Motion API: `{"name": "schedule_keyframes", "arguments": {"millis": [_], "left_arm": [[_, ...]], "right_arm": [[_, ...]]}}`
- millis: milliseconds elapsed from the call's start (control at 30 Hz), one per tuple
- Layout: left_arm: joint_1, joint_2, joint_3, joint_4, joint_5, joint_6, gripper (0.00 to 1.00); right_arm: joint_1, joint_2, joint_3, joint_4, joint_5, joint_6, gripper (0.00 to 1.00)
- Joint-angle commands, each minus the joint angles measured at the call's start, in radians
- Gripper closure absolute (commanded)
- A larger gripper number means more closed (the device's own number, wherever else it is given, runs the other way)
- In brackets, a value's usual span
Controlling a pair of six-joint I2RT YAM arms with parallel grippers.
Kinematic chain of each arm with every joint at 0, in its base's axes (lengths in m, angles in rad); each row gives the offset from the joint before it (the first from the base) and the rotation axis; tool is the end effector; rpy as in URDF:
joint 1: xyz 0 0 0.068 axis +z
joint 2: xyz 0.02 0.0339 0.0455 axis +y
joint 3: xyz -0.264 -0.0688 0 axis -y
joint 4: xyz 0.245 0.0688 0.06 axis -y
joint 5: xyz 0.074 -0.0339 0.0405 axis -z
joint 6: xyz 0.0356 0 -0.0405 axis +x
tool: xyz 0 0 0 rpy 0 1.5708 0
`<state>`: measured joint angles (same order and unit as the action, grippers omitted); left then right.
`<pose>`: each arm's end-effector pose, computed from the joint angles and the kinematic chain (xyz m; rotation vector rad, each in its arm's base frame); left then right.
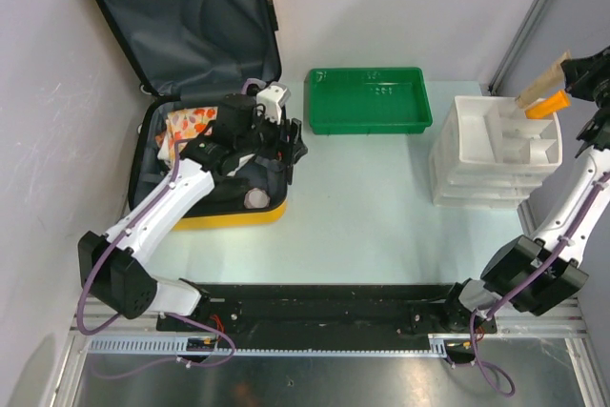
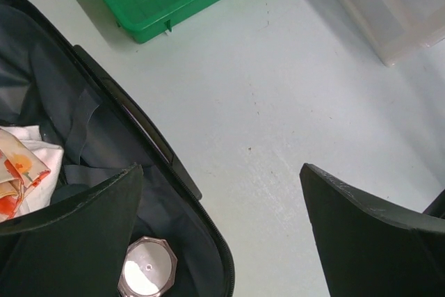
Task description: Open, take out, and arrange the luggage
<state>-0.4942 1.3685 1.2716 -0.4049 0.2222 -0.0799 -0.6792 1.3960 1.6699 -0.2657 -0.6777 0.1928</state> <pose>0.2709 -0.1549 0.3558 0.5694 2.0328 -0.5784 0.2439 -0.1682 0.4983 0.1479 1.5593 0.1465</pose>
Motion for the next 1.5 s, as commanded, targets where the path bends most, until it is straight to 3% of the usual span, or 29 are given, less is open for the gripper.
{"name": "schedule_keyframes", "arguments": {"millis": [0,500,667,700,800,833,933,1133,1333,1467], "left_arm": [[0.002,0.000,0.038,0.000,0.019,-0.008,0.00],[0.028,-0.009,-0.018,-0.012,0.009,-0.021,0.00],[0.098,-0.016,-0.049,-0.032,0.103,-0.018,0.00],[0.112,-0.017,-0.055,-0.035,0.117,-0.015,0.00],[0.161,-0.028,-0.077,-0.063,0.147,0.020,0.00],[0.170,-0.031,-0.081,-0.069,0.151,0.032,0.00],[0.219,-0.058,-0.113,-0.092,0.164,0.100,0.00],[0.316,-0.098,-0.172,-0.146,0.226,0.208,0.00],[0.410,-0.126,-0.224,-0.245,0.272,0.420,0.00],[0.437,-0.138,-0.256,-0.327,0.275,0.569,0.00]], "right_arm": [[0.004,0.023,0.010,0.006,-0.008,-0.046,1.00],[0.105,0.093,-0.041,0.046,0.061,-0.170,1.00],[0.136,0.090,-0.079,0.043,0.089,-0.190,0.98],[0.141,0.090,-0.081,0.033,0.095,-0.213,0.95],[0.156,0.084,-0.082,0.014,0.122,-0.231,0.73],[0.156,0.081,-0.082,0.011,0.125,-0.233,0.59],[0.159,0.060,-0.081,0.019,0.133,-0.219,0.41],[0.200,0.029,-0.009,0.029,0.151,-0.210,0.24],[0.294,0.008,0.068,0.036,0.165,-0.228,0.19],[0.427,0.008,0.096,0.002,0.152,-0.257,0.17]]}}
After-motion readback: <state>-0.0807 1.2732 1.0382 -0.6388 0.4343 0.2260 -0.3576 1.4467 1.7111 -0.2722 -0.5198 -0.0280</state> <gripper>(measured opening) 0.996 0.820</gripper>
